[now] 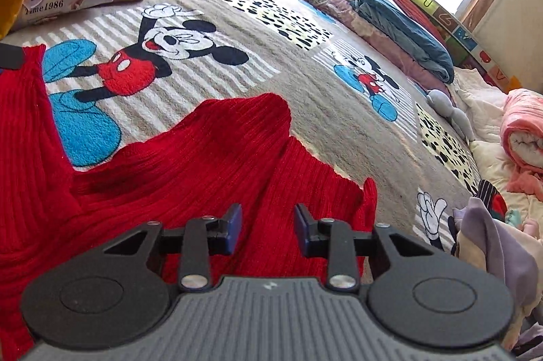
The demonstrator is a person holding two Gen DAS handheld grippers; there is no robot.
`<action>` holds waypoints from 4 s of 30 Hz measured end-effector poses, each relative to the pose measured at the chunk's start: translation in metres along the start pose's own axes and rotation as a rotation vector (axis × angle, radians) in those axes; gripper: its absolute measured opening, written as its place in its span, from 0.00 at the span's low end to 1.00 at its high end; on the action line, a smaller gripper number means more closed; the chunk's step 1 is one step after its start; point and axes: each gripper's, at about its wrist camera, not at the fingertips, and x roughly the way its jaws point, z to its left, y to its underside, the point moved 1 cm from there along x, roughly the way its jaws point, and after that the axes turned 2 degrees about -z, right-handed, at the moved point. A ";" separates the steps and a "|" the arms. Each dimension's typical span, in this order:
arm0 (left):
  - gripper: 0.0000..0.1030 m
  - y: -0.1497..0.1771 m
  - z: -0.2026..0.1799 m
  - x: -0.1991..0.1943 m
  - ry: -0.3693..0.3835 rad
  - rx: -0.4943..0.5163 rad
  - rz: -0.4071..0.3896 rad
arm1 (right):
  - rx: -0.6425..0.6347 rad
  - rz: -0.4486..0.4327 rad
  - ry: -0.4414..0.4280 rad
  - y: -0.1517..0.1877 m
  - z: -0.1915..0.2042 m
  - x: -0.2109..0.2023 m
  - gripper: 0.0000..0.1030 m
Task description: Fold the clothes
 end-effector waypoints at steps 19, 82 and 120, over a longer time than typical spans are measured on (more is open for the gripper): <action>0.58 0.003 0.001 0.008 0.037 -0.005 0.033 | 0.387 -0.062 -0.051 0.005 -0.095 -0.016 0.09; 0.58 0.038 -0.041 0.007 0.057 0.196 0.036 | 1.442 -0.176 0.242 0.355 -0.252 -0.065 0.14; 0.59 -0.024 -0.084 0.202 0.375 -0.009 0.393 | 0.818 -0.184 -0.350 0.124 -0.201 0.059 0.35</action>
